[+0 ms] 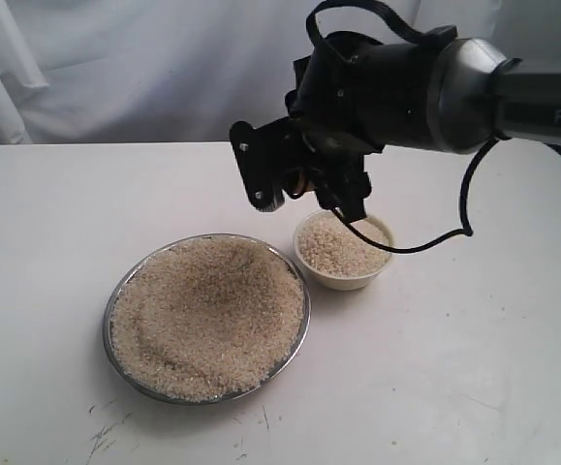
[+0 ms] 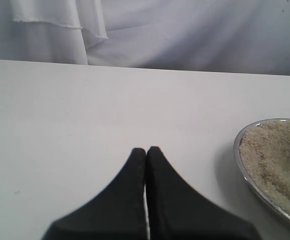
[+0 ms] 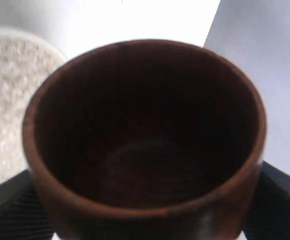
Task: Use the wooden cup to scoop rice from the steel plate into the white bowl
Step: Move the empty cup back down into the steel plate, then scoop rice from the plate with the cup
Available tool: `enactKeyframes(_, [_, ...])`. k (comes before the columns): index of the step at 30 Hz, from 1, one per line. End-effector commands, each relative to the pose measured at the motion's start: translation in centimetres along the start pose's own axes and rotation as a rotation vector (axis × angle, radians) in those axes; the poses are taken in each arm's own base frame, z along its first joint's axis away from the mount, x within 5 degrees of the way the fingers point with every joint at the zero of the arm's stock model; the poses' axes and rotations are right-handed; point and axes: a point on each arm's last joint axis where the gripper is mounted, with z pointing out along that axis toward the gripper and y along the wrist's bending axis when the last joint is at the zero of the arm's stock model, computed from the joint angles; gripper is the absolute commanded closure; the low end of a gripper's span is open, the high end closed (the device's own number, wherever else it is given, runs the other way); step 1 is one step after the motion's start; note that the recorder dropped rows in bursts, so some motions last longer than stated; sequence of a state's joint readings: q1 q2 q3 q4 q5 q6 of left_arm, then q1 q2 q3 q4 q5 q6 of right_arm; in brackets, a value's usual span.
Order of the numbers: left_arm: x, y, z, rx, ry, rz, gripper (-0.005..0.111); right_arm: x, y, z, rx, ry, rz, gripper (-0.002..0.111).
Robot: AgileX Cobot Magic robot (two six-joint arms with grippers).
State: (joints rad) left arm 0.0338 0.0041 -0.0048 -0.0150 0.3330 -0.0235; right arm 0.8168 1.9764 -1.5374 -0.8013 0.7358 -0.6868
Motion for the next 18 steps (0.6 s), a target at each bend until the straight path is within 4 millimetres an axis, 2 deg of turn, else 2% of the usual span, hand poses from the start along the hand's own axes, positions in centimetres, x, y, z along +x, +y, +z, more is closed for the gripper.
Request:
enactKeyframes(1, [0.0, 0.0, 0.0, 0.003, -0.013, 0.002, 0.107, -2.8, 0.0, -0.7, 0.051, -0.146, 0.006, 0.108])
enactKeyframes(2, [0.0, 0.0, 0.0, 0.003, -0.013, 0.002, 0.107, -3.8, 0.3, -0.5, 0.062, -0.181, -0.011, 0.108])
enactKeyframes(5, [0.0, 0.0, 0.0, 0.003, -0.013, 0.002, 0.107, -5.4, 1.0, 0.0, 0.062, -0.212, -0.06, 0.108])
enactKeyframes(10, [0.0, 0.0, 0.0, 0.003, -0.013, 0.002, 0.107, -8.8, 2.7, 1.1, 0.11, -0.252, -0.267, 0.108])
enactKeyframes(12, [0.0, 0.0, 0.0, 0.003, -0.013, 0.002, 0.107, -9.9, 3.7, 2.0, 0.119, -0.236, -0.358, 0.108])
enactKeyframes(18, [0.0, 0.0, 0.0, 0.003, -0.013, 0.002, 0.107, -12.2, 5.7, 3.0, 0.112, -0.24, -0.466, 0.108])
